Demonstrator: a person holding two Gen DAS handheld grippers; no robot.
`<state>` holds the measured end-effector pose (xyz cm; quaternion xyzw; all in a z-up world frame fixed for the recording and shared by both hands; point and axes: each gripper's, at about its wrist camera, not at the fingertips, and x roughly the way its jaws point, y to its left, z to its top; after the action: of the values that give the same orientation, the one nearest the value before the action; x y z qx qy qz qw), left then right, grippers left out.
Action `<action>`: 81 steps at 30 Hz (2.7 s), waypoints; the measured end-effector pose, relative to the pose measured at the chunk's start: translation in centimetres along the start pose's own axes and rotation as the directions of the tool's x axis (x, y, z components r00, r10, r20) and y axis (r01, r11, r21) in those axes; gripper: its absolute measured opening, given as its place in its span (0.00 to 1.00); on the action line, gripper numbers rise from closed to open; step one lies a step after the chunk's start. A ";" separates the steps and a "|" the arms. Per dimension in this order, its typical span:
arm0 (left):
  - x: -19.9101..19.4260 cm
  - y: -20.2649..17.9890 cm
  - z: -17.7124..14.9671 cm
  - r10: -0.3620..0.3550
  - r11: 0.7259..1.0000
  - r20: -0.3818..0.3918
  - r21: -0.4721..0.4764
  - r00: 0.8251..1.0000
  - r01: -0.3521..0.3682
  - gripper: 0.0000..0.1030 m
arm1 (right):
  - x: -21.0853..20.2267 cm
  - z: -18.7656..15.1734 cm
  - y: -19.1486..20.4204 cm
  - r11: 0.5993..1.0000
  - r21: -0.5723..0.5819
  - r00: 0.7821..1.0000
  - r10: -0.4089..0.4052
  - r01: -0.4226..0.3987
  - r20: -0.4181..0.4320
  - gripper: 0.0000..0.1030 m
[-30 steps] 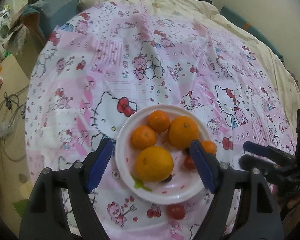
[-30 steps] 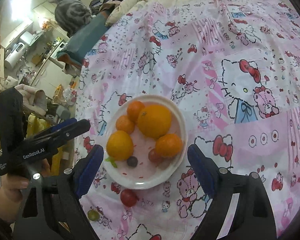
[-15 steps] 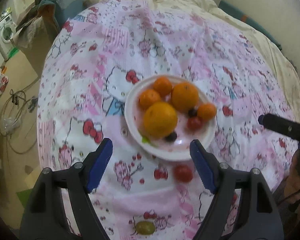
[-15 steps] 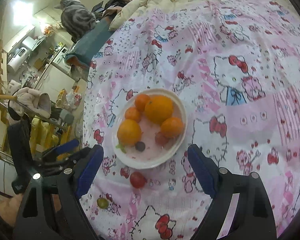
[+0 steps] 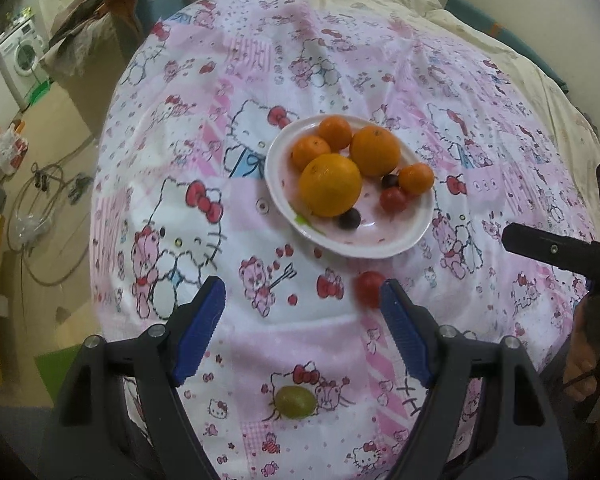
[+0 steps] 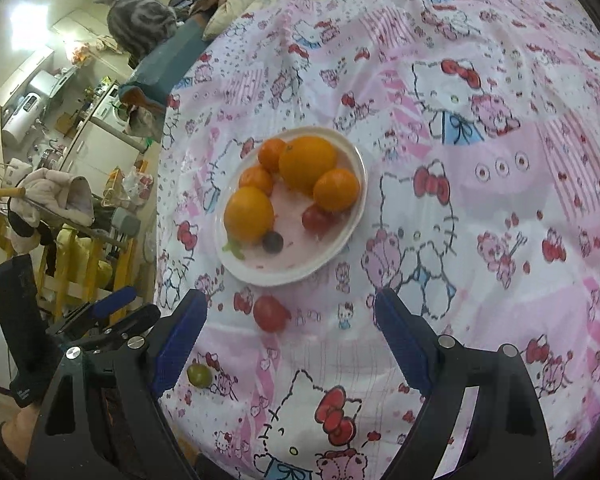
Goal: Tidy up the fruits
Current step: 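Withdraw both tools from the plate toward the last cherry tomato and grape, then grasp the red cherry tomato with the right tool while the left tool grasps the green grape, then carry the cherry tomato and green grape onto the plate and open both tools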
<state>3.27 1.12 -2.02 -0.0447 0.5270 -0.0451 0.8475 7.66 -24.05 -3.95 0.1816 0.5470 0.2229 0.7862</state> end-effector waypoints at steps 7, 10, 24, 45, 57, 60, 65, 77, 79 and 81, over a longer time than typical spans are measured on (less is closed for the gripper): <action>1.3 1.8 -0.3 0.011 0.995 -0.013 -0.095 1.000 -0.012 0.75 | 2.1 -0.5 -0.5 1.000 0.029 0.998 0.003 -0.001 -0.058 0.86; 1.5 2.5 -0.2 0.013 0.990 -0.013 -0.142 1.000 -0.015 0.75 | 3.3 -0.4 -0.8 0.999 0.042 0.997 -0.008 0.012 -0.081 0.86; 1.7 4.3 -0.5 0.031 0.983 -0.039 -0.182 0.999 -0.038 0.75 | 10.3 -1.3 2.7 0.991 -0.128 0.977 -0.073 0.048 -0.198 0.58; 4.0 -0.7 -8.2 0.032 0.976 -0.245 0.216 0.969 0.023 0.58 | 8.0 -1.3 3.1 0.989 -0.149 0.987 -0.027 0.004 -0.156 0.31; 4.4 -2.4 -8.1 0.070 0.953 -0.228 0.303 0.971 0.002 0.24 | 5.8 -0.1 3.6 0.989 -0.142 0.997 0.020 -0.031 -0.077 0.31; 2.8 -2.3 -7.5 0.047 0.963 -0.206 0.268 0.977 0.010 0.24 | 4.9 0.2 3.4 0.990 -0.136 0.998 0.027 -0.033 -0.052 0.31; -0.1 -2.0 -3.9 0.010 0.982 -0.141 0.188 0.990 0.017 0.24 | 2.4 1.7 2.4 0.994 -0.089 0.998 0.058 -0.056 0.016 0.31; 2.6 -2.9 4.1 -0.016 0.993 -0.110 0.113 0.994 0.029 0.24 | 2.9 4.5 -0.3 0.999 -0.032 1.000 0.024 -0.024 0.003 0.31; 3.7 -3.0 4.4 0.000 0.994 -0.104 0.110 0.995 0.011 0.24 | 4.3 4.9 -0.2 0.999 -0.040 1.000 0.012 -0.013 -0.022 0.31; 4.5 -2.9 4.5 0.010 0.995 -0.113 0.103 0.994 0.001 0.24 | 5.4 5.1 -0.1 0.999 -0.054 0.999 0.004 -0.006 -0.045 0.31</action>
<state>9.21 -2.18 -3.69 0.0029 0.5712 -0.0729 0.8176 14.17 -21.36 -6.53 0.1564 0.5578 0.2436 0.7779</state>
